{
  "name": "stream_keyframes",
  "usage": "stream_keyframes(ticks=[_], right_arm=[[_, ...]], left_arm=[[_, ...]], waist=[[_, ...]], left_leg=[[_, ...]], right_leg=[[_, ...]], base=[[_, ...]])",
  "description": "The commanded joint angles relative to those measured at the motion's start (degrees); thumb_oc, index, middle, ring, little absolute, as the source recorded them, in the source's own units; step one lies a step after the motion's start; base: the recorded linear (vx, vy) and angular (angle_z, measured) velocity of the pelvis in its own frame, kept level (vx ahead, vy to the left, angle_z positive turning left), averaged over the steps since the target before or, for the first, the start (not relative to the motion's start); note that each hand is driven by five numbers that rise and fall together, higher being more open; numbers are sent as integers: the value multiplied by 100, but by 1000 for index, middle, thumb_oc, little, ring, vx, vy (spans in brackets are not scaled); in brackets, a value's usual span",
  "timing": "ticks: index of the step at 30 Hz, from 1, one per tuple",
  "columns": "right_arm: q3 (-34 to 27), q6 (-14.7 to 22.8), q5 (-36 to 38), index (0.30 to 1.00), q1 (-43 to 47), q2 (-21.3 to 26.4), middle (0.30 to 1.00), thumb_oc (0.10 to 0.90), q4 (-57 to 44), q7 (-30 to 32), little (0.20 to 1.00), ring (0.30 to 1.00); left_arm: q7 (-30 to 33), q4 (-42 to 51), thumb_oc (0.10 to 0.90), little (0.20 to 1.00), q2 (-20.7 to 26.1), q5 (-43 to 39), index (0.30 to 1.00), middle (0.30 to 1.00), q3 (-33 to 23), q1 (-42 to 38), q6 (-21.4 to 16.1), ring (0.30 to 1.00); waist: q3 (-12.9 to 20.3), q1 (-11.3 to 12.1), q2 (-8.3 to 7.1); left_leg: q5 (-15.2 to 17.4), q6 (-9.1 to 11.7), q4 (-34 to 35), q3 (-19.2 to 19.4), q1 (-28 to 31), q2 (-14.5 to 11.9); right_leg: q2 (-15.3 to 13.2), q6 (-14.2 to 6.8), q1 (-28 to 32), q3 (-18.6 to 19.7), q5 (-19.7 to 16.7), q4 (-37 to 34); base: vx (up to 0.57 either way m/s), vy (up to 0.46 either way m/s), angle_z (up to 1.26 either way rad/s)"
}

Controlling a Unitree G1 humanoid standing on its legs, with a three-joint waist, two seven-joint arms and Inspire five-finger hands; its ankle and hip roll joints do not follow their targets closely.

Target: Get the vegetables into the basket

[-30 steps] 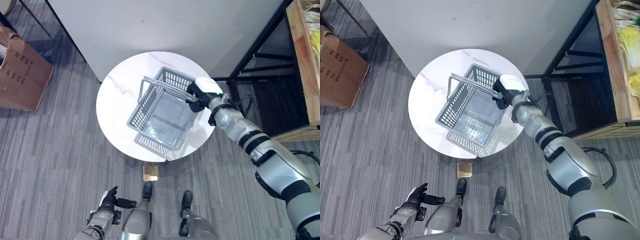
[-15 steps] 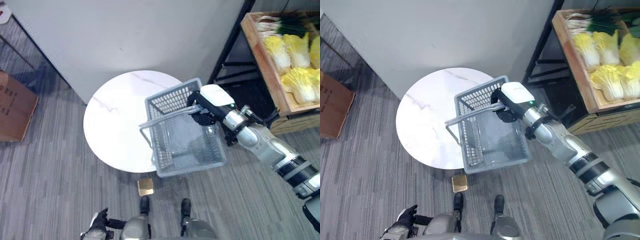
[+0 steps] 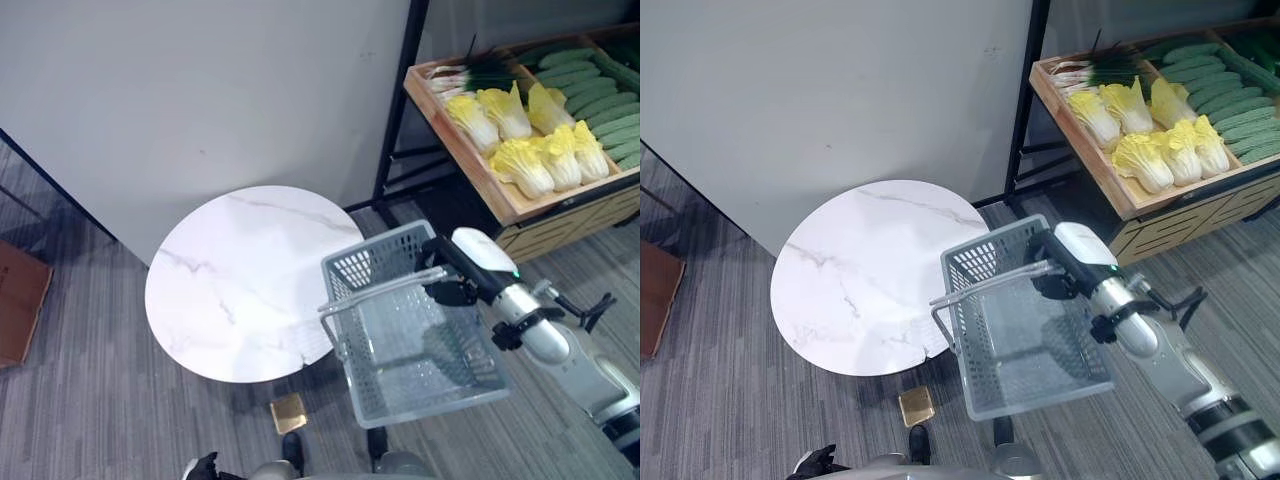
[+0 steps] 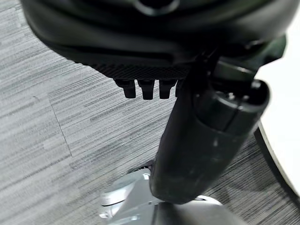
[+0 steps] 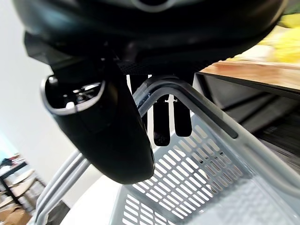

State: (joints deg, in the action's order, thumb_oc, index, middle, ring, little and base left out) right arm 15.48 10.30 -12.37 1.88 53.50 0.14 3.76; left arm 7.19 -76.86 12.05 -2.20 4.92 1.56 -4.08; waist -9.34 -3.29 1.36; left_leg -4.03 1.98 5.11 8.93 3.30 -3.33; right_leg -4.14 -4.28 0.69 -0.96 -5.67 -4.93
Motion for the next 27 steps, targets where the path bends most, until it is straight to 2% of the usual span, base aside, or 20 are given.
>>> stream_keyframes(ticks=[1,3,5,6,8,9,10,11,12,13,14,15,17,19,21,22,24,27], right_arm=[[-830,590,746,300,675,-361,300,400,-721,380,300,300],[-1122,591,762,300,281,-572,300,400,-699,444,300,300],[-1394,589,631,300,-16,-617,300,400,-721,534,300,300],[-1406,585,630,300,-30,-618,300,400,-732,532,300,300],[-1463,562,504,300,43,-708,300,400,-667,733,300,300],[-1457,567,466,300,81,-741,300,400,-646,798,300,300],[-1442,562,430,300,94,-819,300,400,-605,889,300,300],[-1429,570,430,300,94,-832,300,400,-607,905,300,300],[-1429,570,430,300,94,-831,300,400,-607,905,300,300],[-1394,559,433,300,129,-845,300,400,-618,895,300,300],[-1341,569,416,300,183,-796,300,400,-624,885,300,300],[-1307,557,421,300,205,-800,300,400,-614,861,300,300],[-1282,559,428,300,206,-798,300,400,-594,838,300,300],[-1257,562,423,300,222,-804,300,400,-635,850,300,300],[-1292,565,413,300,159,-802,300,400,-663,870,300,300],[-1375,572,390,300,53,-774,300,400,-716,888,300,300],[-1449,570,396,300,-29,-739,300,400,-765,884,300,300],[-1710,575,398,300,-288,-714,300,400,-837,952,300,300]], left_arm=[[53,-435,900,1000,215,135,1000,1000,-1,-183,-55,1000],[80,-392,900,1000,207,191,1000,1000,-25,-197,-71,1000],[105,-357,900,1000,208,317,1000,1000,39,-235,-101,1000],[106,-357,900,1000,207,318,1000,1000,44,-235,-100,1000],[164,-267,900,1000,211,371,1000,1000,164,-321,-139,1000],[190,-230,900,1000,233,380,1000,1000,191,-350,-147,1000],[210,-194,900,1000,249,365,1000,1000,202,-368,-141,1000],[225,-165,900,1000,271,324,1000,1000,195,-362,-135,1000],[225,-164,900,1000,271,323,1000,1000,196,-361,-134,1000],[226,-136,900,1000,292,305,1000,1000,158,-348,-124,1000],[214,-106,900,1000,345,283,1000,1000,118,-280,-99,1000],[189,-101,900,1000,352,298,1000,1000,122,-268,-98,1000],[154,-97,900,1000,355,316,1000,1000,127,-246,-97,1000],[143,-103,900,1000,341,319,1000,1000,92,-227,-88,1000],[149,-124,900,1000,313,354,1000,1000,61,-207,-79,1000],[167,-142,900,1000,273,385,1000,1000,59,-226,-73,1000],[167,-140,900,1000,250,378,1000,1000,63,-221,-76,1000],[192,-92,900,1000,168,386,1000,1000,109,-246,-89,1000]], waist=[[280,109,-416],[126,-32,-460],[44,-215,-515],[48,-196,-517],[-78,-328,-512],[-109,-292,-512],[-143,-223,-488],[-168,-194,-464],[-173,-203,-462],[-186,-128,-442],[-141,-40,-401],[-113,-15,-412],[-51,-11,-446],[15,20,-457],[84,-16,-441],[99,-64,-403],[100,-81,-375],[85,-235,-225]], left_leg=[[346,177,-258,234,201,-247],[483,79,-449,352,171,-174],[552,5,-474,520,168,-36],[554,1,-473,536,167,-32],[573,-39,-498,841,48,-22],[576,-60,-521,969,-4,-38],[573,-79,-516,1149,-22,-79],[562,-87,-519,1242,-53,-129],[565,-85,-523,1232,-51,-132],[532,-83,-524,1373,-80,-183],[592,-47,-497,1558,-56,-258],[564,-37,-501,1685,-57,-280],[544,-3,-511,1843,-60,-309],[521,63,-554,2056,-42,-364],[508,126,-606,2203,-1,-447],[464,214,-617,2308,58,-554],[441,251,-628,2329,78,-597],[270,398,-563,2376,171,-766]], right_leg=[[-718,-682,-340,56,-262,397],[-740,-804,-587,260,-285,796],[-809,-963,-769,511,-636,800],[-811,-968,-777,529,-645,793],[-875,-1072,-1103,654,-1073,731],[-920,-1039,-1170,433,-1001,753],[-1019,-941,-1201,-63,-812,882],[-1082,-856,-1187,-406,-646,1019],[-1082,-855,-1182,-416,-636,1029],[-1178,-783,-1117,-897,-478,1183],[-1250,-749,-901,-1392,-121,1487],[-1263,-742,-832,-1536,-81,1513],[-1182,-743,-673,-1537,-16,1356],[-1146,-779,-567,-1686,-136,981],[-1033,-773,-487,-1622,-139,743],[-930,-747,-441,-1587,-132,589],[-885,-727,-411,-1564,-120,544],[-718,-641,-407,-1478,22,575]], base=[[-41,95,-13],[-100,163,-45],[-104,166,-50],[-81,87,-22],[-218,86,-54],[-279,96,-89],[-208,70,-98],[-144,42,-128],[-125,37,-128],[-106,61,-103],[-139,60,-70],[-99,7,-114],[-55,-71,-123],[-13,-86,-35],[63,-168,-64],[90,-212,-85],[69,-145,-56],[78,-164,-19]])
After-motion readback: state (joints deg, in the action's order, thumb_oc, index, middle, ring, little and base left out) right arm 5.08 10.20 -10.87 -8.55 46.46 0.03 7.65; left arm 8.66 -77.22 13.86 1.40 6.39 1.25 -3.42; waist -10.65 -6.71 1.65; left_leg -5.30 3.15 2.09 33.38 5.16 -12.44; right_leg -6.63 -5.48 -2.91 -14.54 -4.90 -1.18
